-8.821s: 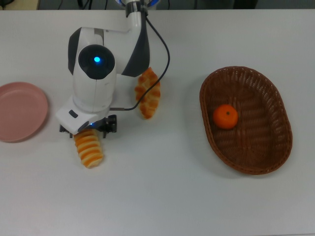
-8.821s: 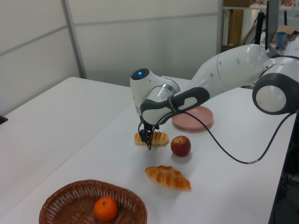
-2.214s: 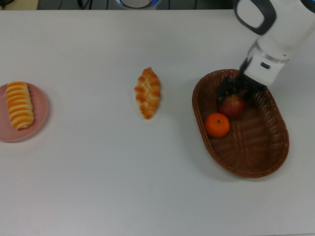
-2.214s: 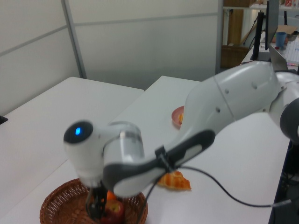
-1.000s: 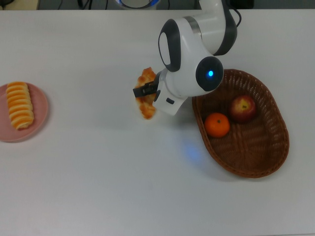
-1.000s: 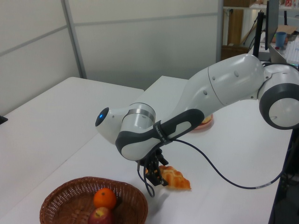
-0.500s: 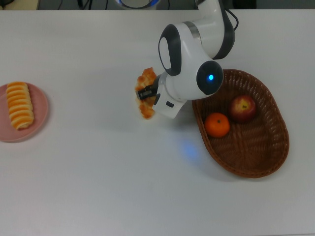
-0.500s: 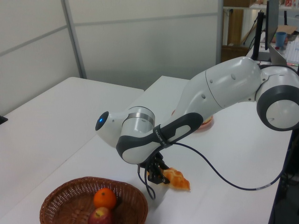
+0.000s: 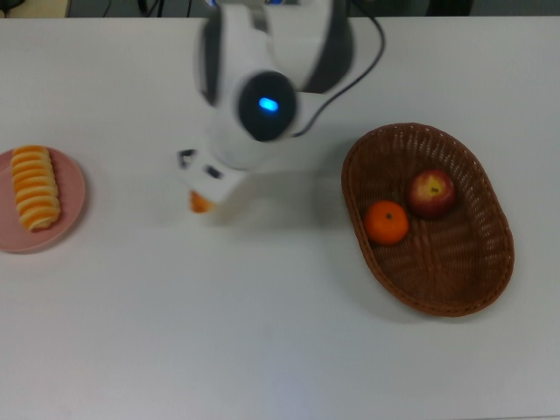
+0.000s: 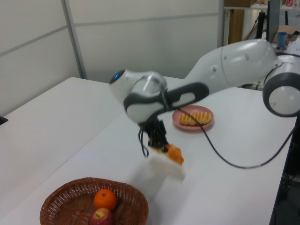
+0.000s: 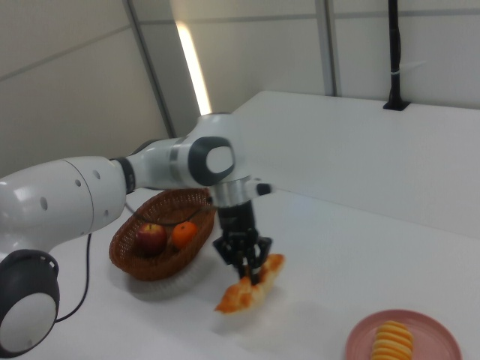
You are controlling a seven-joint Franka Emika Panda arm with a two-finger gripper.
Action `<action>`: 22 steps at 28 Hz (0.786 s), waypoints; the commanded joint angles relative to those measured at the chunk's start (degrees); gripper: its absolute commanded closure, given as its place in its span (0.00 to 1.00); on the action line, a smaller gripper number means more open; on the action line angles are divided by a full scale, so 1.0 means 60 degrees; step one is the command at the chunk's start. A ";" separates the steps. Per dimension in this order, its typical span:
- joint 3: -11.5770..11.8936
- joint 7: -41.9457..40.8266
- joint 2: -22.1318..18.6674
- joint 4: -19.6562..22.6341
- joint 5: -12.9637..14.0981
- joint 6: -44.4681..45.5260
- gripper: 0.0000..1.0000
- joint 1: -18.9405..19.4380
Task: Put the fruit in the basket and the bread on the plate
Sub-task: 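Carry the braided bread onto the pink plate beside the roll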
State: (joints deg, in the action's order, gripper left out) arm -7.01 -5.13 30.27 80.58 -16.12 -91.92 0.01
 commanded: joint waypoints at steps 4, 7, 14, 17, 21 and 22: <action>0.0012 -0.0112 -0.0372 -0.0232 0.0270 -0.0880 1.00 -0.1596; 0.0026 -0.0098 -0.0357 -0.0349 0.0343 -0.1494 1.00 -0.2373; 0.0055 0.0005 -0.0225 -0.0291 0.0343 -0.3397 1.00 -0.3677; 0.0070 0.0019 -0.0065 -0.0247 0.0358 -0.4570 1.00 -0.4088; 0.0099 -0.0039 0.0198 -0.0145 0.0139 -0.4777 1.00 -0.4323; 0.0128 -0.0025 0.0243 -0.0130 0.0080 -0.4777 1.00 -0.4323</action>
State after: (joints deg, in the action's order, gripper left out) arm -6.72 -5.25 30.66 78.52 -15.09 -118.49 -25.88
